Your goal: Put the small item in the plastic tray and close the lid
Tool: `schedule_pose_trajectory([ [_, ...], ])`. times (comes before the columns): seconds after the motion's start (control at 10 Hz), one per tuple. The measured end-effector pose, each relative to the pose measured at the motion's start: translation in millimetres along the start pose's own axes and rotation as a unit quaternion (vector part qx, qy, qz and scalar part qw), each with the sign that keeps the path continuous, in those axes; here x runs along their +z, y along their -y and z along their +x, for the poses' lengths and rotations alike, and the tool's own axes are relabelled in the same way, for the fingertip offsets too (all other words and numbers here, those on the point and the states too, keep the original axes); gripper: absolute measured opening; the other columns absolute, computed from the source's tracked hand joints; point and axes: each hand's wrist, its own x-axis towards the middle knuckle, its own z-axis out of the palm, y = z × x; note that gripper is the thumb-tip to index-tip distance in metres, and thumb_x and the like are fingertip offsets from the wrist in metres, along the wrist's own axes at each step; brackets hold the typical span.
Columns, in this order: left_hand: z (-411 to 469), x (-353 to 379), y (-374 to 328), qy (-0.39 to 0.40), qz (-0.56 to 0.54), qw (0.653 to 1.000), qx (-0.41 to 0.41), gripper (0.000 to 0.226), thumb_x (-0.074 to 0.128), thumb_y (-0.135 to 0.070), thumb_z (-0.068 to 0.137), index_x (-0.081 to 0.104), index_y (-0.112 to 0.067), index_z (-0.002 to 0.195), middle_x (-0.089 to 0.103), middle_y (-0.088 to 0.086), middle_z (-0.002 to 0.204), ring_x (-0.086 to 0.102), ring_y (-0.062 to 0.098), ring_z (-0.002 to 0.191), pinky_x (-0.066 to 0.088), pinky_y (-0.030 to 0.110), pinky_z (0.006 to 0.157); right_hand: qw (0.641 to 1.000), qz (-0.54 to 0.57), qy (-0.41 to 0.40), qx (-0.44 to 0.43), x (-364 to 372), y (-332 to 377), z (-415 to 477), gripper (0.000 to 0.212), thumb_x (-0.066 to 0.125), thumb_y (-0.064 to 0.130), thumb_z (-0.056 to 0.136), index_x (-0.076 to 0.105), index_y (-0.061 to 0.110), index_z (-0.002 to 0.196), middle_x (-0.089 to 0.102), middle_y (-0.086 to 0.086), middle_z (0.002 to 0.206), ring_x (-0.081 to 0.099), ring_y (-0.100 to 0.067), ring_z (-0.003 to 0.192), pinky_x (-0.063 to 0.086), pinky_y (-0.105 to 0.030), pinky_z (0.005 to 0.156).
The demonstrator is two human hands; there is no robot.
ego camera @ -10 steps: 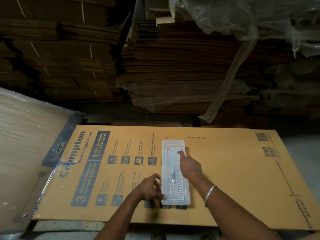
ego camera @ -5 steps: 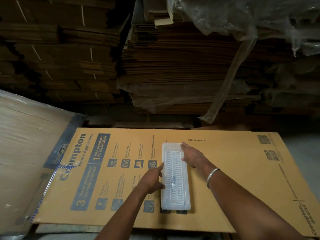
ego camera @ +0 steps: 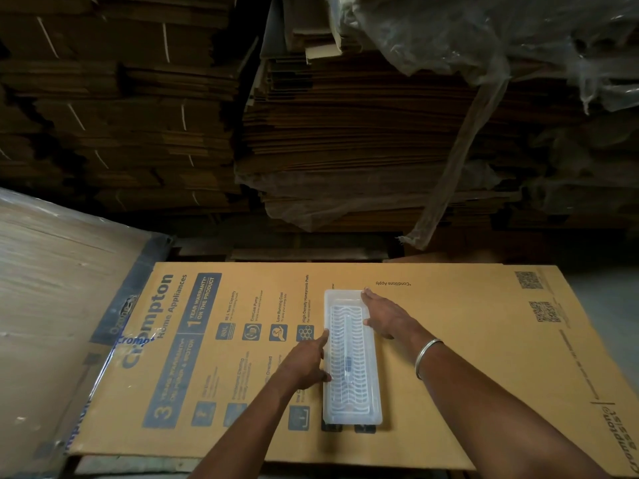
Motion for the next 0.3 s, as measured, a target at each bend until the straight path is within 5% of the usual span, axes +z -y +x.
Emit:
schedule_pose_trajectory([
  [0.2,4,-6,-4,-0.080,0.004,0.997,-0.004,0.077,0.050,-0.052,0.100,0.022,-0.016,0.162,0.057,0.012,0.147,0.052,0.030,0.137,0.045,0.042,0.110,1.000,0.021,-0.023,-0.004,6,-1,-10,0.072,0.049,0.030,0.105,0.007,0.016,0.162,-0.003,0.004,0.172,0.012,-0.018,0.157,0.017,-0.038,0.128],
  [0.3,10,-10,-10,-0.210,0.028,0.977,0.000,0.070,0.026,-0.052,0.106,0.013,-0.013,0.163,0.023,0.014,0.168,0.027,0.031,0.154,0.028,0.043,0.123,0.993,-0.011,-0.115,-0.030,14,0,-14,0.073,0.038,0.045,0.106,0.001,0.015,0.162,-0.008,-0.001,0.171,-0.004,-0.017,0.158,0.004,-0.039,0.129],
])
